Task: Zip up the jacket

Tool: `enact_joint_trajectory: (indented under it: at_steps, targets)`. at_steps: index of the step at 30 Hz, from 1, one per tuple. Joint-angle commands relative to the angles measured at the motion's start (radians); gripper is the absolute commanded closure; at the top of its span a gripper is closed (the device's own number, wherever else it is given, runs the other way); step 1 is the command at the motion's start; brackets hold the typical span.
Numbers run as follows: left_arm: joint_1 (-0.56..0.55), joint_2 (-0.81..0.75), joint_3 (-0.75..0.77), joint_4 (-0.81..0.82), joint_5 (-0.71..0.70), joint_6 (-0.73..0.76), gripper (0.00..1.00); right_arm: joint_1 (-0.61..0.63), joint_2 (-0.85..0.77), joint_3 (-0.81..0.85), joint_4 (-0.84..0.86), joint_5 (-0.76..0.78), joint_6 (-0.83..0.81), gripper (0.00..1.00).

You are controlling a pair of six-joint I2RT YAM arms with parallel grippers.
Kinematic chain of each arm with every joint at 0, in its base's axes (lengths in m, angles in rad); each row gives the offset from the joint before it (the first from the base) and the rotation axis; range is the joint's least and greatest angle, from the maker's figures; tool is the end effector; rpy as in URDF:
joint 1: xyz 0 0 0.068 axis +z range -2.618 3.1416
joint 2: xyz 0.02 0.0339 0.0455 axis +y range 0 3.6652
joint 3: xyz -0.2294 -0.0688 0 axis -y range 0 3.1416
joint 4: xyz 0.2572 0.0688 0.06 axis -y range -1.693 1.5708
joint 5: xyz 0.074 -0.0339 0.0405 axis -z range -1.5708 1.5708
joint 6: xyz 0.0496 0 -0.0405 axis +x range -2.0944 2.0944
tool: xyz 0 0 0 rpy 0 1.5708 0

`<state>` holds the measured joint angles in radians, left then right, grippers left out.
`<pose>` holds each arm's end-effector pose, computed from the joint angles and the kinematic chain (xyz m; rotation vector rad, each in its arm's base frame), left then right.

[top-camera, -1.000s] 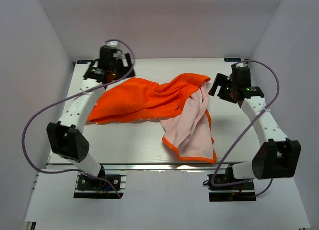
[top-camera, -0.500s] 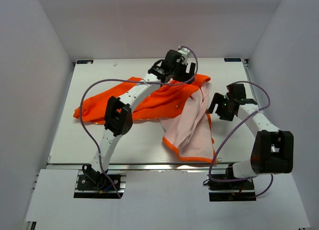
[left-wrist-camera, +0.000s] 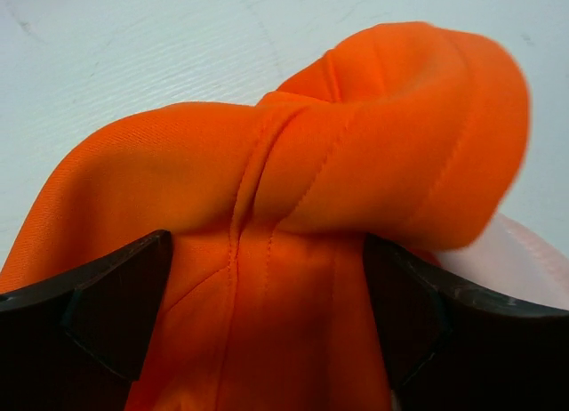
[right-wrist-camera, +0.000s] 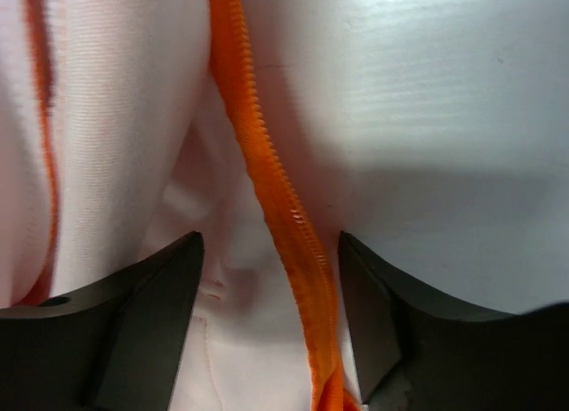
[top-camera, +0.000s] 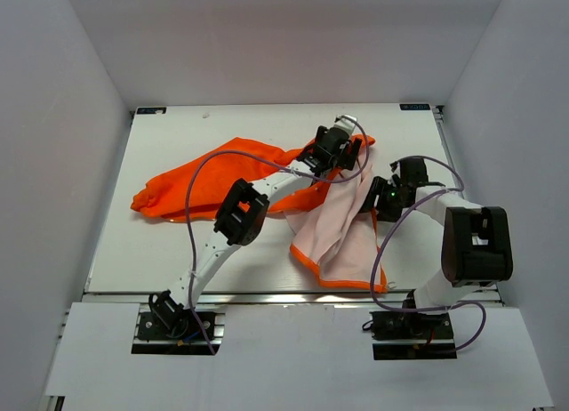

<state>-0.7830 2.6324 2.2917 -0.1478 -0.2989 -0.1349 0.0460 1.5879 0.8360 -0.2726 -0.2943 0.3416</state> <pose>0.4285 -0.4058 0.1390 0.4741 1.9907 -0.2675 0.3149 0.0289 0.1072 0.2776 2.6017 0.5213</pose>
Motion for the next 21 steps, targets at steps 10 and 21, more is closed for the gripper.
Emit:
enact_joint_trajectory:
  at_steps: [10, 21]
  targets:
    - [0.021, 0.035, 0.005, 0.153, -0.115, -0.046, 1.0, -0.005, -0.022, -0.051, 0.078, -0.123, -0.029, 1.0]
    - [0.224, -0.599, -0.671, 0.291, -0.381, -0.281, 1.0, -0.014, -0.21, 0.029, -0.109, 0.326, 0.034, 1.0]
